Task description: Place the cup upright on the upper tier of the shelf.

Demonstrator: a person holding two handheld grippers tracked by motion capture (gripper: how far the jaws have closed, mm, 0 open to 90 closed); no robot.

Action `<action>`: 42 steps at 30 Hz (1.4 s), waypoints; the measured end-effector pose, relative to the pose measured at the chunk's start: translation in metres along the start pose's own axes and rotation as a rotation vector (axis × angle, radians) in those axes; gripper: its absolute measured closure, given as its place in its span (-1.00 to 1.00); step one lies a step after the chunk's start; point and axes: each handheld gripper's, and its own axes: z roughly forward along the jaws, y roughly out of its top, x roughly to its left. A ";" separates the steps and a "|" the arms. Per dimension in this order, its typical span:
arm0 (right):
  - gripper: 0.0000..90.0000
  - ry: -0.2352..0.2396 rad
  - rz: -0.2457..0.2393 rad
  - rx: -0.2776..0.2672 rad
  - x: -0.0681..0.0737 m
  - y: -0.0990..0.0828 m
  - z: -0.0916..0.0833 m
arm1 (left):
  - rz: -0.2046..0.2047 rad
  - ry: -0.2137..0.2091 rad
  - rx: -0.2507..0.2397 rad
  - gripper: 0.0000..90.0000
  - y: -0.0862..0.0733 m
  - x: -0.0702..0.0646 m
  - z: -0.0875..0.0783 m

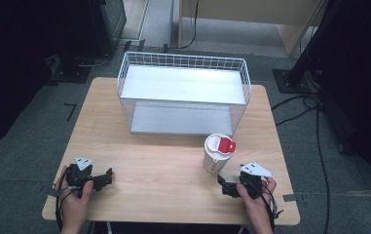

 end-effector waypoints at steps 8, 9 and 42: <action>-0.84 -0.002 0.005 -0.039 0.014 0.012 0.009 | 0.000 0.000 0.000 -1.00 0.000 0.000 0.000; -0.84 -0.003 0.005 -0.045 0.015 0.013 0.010 | 0.000 0.000 0.000 -1.00 0.000 0.000 0.000; -0.84 -0.057 0.062 -0.272 0.033 0.029 0.042 | -0.001 -0.001 0.001 -1.00 0.000 0.000 0.000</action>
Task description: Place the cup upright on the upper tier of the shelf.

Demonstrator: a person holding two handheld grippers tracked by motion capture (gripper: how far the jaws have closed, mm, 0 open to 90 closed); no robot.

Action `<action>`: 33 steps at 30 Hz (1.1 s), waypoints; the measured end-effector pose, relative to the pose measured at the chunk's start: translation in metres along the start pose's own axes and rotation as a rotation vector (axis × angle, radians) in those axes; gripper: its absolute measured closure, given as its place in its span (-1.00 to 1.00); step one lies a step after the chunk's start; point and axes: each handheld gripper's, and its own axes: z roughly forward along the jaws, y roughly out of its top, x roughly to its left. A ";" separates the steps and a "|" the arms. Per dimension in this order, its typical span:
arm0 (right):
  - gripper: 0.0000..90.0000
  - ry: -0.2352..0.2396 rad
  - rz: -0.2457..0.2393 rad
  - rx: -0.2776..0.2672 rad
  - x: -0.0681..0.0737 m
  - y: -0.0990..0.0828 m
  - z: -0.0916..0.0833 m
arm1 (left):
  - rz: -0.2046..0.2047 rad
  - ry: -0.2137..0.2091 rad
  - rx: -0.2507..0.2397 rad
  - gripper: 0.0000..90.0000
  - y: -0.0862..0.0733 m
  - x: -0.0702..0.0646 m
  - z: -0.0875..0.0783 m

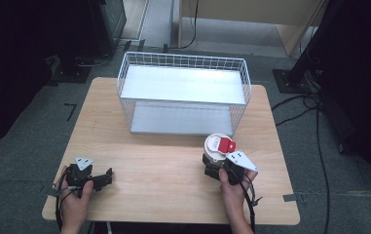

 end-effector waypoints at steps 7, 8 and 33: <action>-0.81 -0.044 -0.032 -0.093 0.005 -0.005 0.002 | -0.001 0.000 -0.001 -1.00 0.000 0.000 0.000; -0.81 -0.049 -0.031 -0.098 0.006 -0.005 0.002 | 0.000 0.000 0.000 -1.00 0.000 0.000 0.000; -0.79 0.004 -0.048 -0.222 0.020 0.050 -0.011 | 0.000 0.000 0.000 -1.00 0.000 0.000 0.000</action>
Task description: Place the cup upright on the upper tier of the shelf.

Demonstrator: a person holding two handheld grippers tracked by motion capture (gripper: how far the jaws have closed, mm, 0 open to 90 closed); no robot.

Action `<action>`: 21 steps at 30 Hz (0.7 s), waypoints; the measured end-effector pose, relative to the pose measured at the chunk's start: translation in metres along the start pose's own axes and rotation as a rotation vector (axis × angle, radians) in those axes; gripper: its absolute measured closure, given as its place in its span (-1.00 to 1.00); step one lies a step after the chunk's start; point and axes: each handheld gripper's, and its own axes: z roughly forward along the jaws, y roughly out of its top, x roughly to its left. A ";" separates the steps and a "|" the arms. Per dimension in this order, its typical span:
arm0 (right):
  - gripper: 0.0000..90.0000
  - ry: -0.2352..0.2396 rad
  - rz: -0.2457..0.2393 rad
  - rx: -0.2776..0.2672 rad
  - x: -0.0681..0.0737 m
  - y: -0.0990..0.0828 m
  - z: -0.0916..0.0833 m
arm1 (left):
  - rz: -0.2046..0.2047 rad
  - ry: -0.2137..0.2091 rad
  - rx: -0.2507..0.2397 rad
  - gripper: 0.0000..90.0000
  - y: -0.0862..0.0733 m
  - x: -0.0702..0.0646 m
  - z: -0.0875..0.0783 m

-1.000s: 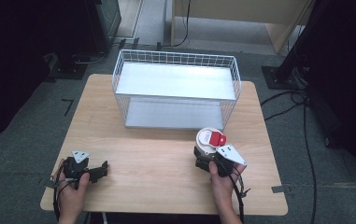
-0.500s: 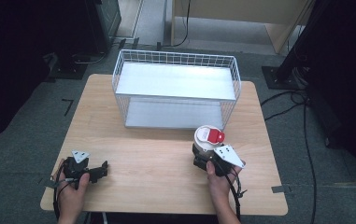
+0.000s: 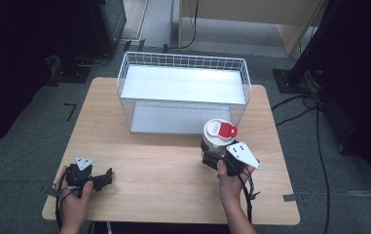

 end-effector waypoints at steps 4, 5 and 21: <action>-0.79 -0.003 -0.002 -0.025 -0.001 0.017 0.002 | 0.000 0.000 0.000 -1.00 0.000 0.000 0.000; -0.79 -0.005 -0.006 -0.031 -0.002 0.021 0.003 | 0.000 0.000 0.000 -1.00 0.000 0.000 0.000; -0.79 -0.027 -0.070 -0.117 -0.001 0.085 0.017 | 0.001 0.001 0.000 -1.00 0.000 0.000 0.000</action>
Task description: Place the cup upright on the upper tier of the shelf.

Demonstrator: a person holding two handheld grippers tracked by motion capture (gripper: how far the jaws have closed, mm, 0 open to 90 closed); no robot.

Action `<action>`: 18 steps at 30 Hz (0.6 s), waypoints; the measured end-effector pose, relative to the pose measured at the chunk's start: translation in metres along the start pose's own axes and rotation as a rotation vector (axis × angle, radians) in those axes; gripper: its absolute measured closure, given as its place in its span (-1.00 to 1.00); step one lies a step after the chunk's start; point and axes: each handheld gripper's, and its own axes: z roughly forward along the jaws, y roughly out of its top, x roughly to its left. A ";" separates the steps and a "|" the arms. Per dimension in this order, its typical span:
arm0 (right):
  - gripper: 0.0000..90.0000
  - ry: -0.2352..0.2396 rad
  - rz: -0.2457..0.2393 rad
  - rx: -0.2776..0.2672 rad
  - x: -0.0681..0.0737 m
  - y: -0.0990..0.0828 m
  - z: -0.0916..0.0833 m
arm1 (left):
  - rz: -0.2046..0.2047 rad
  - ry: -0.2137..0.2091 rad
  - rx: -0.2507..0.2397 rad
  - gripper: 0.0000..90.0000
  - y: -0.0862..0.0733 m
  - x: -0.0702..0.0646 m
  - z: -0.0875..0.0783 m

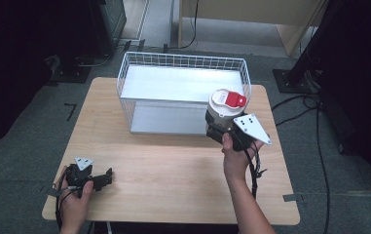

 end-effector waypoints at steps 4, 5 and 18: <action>-0.79 -0.004 -0.010 -0.015 0.001 0.011 0.007 | -0.001 0.000 -0.002 -1.00 0.000 0.000 0.000; -0.79 -0.004 -0.014 -0.017 0.002 0.013 0.008 | 0.000 0.000 0.000 -1.00 0.000 0.000 0.000; -0.79 -0.016 -0.020 -0.037 0.005 0.041 0.037 | -0.001 0.000 -0.002 -1.00 0.000 0.000 0.000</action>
